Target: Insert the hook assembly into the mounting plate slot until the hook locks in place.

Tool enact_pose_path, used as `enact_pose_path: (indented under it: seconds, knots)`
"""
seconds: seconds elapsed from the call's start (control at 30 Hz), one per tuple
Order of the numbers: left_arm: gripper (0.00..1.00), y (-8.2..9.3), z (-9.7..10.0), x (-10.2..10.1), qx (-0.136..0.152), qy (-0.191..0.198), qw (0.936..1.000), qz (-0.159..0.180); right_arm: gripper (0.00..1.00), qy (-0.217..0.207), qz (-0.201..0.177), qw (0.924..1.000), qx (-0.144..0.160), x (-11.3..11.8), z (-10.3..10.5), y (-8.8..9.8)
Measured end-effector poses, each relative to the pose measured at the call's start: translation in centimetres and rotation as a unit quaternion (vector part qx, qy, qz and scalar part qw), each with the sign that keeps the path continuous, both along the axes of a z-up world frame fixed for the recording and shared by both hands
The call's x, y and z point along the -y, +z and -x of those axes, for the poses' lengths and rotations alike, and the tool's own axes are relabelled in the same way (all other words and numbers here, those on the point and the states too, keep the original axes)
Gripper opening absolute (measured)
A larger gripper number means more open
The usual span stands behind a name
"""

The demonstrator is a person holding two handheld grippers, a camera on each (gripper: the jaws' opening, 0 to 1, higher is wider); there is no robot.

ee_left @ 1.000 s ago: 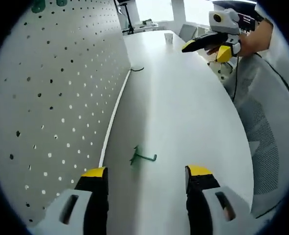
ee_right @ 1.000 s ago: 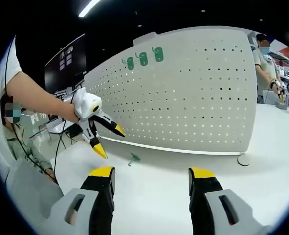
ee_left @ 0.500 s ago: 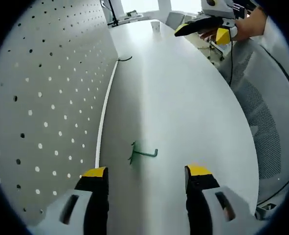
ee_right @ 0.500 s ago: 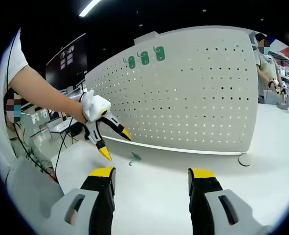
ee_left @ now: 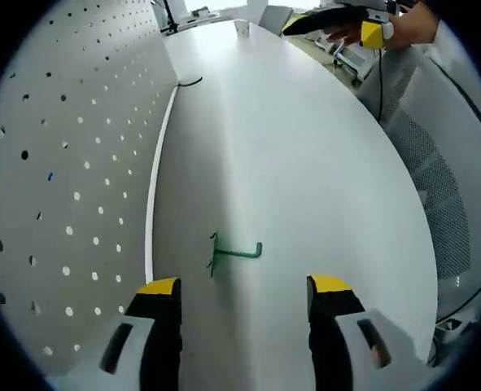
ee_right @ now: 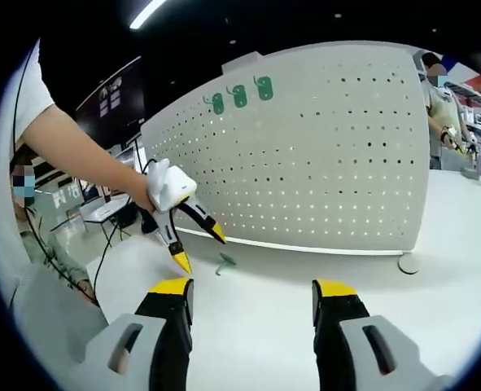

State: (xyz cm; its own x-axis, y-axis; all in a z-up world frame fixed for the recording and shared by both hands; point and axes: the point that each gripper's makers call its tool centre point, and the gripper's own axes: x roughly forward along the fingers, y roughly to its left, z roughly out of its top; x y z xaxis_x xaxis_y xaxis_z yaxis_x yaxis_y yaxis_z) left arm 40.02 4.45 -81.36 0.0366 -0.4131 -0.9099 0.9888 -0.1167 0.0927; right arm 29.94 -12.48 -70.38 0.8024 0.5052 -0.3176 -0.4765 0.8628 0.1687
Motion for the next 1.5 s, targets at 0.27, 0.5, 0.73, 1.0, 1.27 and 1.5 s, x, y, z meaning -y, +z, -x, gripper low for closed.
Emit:
enact_pose_path:
  seconds: [0.27, 0.5, 0.73, 1.0, 1.27, 1.5]
  knots:
    - [0.64, -1.0, -0.2, 0.3, -0.006, -0.014, 0.9998, -0.015, 0.56, 0.002, -0.001, 1.0, -0.001, -0.1, 0.1, -0.1]
    - [0.63, -1.4, -0.2, 0.9, -0.018, -0.027, 0.9992, -0.024, 0.56, 0.0, -0.003, 1.0, -0.003, 0.0, 0.0, -0.1]
    - [0.62, -1.9, -0.2, 1.0, -0.035, -0.032, 0.9982, -0.037, 0.54, 0.0, -0.012, 0.9999, -0.005, -0.1, 0.1, 0.1]
    - [0.59, -1.9, -0.4, 1.1, -0.042, -0.036, 0.9979, -0.033, 0.53, 0.0, -0.015, 0.9999, -0.007, -0.1, 0.1, 0.1]
    - [0.43, -1.8, -0.7, 1.2, -0.042, -0.023, 0.9987, -0.021, 0.51, -0.003, -0.018, 0.9998, -0.01, 0.0, 0.1, 0.0]
    - [0.22, -1.7, -1.7, 1.3, -0.037, 0.031, 0.9988, -0.009, 0.5, -0.004, -0.021, 0.9997, -0.011, 0.1, 0.1, 0.1]
